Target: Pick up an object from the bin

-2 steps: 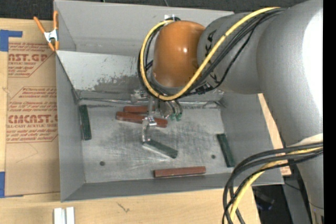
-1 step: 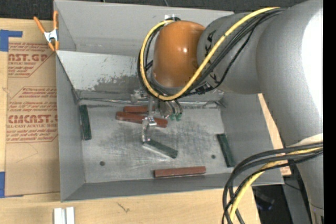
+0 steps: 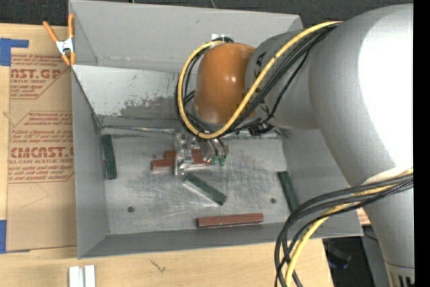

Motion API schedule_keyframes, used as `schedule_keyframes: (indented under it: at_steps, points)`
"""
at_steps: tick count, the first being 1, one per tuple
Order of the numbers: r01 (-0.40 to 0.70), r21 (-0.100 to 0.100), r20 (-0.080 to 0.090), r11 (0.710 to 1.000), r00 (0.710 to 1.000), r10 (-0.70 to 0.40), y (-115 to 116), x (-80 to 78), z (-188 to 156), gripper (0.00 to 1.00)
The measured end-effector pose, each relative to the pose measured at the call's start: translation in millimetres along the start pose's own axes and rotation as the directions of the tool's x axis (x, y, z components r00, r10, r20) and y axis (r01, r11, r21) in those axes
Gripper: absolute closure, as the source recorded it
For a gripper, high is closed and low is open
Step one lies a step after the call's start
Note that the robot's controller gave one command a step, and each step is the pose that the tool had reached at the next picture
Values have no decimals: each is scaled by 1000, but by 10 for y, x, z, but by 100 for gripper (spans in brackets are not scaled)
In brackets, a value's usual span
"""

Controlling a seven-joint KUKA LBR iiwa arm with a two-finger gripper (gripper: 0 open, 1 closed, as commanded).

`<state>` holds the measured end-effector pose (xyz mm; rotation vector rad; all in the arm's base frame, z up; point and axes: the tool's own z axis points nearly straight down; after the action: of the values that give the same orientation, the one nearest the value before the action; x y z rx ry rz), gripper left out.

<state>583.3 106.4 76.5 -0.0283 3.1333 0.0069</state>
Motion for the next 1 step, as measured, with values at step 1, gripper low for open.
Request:
schedule_keyframes:
  at_steps: [1]
  points:
    - [0, 0, 0, 1000, 1000, 0, 0, 0, 0, 100]
